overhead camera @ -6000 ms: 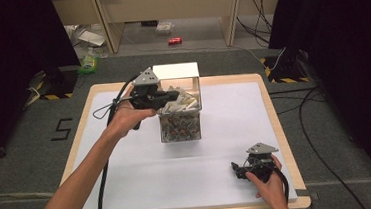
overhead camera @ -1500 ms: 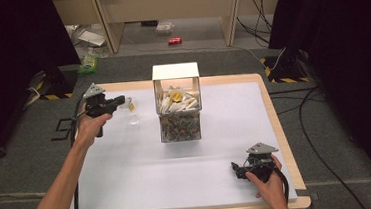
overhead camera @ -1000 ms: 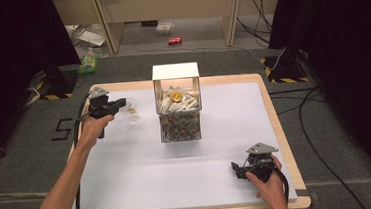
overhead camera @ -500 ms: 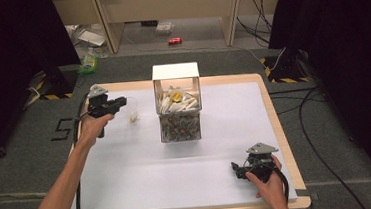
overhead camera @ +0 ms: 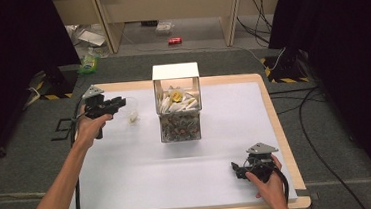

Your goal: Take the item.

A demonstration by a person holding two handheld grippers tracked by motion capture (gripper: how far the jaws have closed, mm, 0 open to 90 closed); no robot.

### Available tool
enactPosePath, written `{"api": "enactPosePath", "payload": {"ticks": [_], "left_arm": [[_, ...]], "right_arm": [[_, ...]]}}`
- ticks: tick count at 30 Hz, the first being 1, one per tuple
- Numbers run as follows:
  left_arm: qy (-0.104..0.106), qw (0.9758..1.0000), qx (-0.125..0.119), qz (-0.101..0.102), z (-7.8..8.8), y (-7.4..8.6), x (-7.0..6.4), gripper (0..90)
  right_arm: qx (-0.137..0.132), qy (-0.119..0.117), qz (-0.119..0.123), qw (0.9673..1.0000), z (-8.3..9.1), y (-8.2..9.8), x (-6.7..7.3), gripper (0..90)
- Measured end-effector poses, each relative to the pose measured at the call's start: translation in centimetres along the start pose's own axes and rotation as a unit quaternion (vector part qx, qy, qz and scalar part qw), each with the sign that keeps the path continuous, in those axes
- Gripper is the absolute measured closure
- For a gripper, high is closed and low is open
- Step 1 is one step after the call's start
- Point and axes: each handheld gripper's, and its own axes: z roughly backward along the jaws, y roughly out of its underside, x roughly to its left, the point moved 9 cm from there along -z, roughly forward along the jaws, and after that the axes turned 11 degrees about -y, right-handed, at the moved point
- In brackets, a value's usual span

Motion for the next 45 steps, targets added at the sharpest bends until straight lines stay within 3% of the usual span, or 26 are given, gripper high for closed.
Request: {"api": "enactPosePath", "payload": {"ticks": [7,14,17,20,25,45], "left_arm": [[0.006,0.9999,0.005,0.008,0.6,0.1,0.0,49.2],[-0.001,0.9999,0.012,0.002,1.3,0.1,-0.5,31.7],[0.006,0.9999,0.015,0.002,1.7,0.0,-1.0,27.8],[0.000,0.9998,0.016,0.008,2.0,-0.2,-1.2,15.4],[0.007,0.9999,0.007,-0.009,2.6,-0.4,-1.8,14.8],[0.010,0.9999,0.006,-0.009,4.1,0.7,-2.6,14.8]], "right_arm": [[0.000,0.000,0.000,1.0000,0.0,0.0,0.0,10.0],[0.000,0.000,0.000,1.0000,0.0,0.0,0.0,10.0],[0.000,0.000,0.000,1.0000,0.0,0.0,0.0,10.0],[0.000,0.000,0.000,1.0000,0.0,0.0,0.0,10.0],[0.000,0.000,0.000,1.0000,0.0,0.0,0.0,10.0],[-0.001,0.000,0.000,1.0000,0.0,0.0,0.0,10.0]]}}
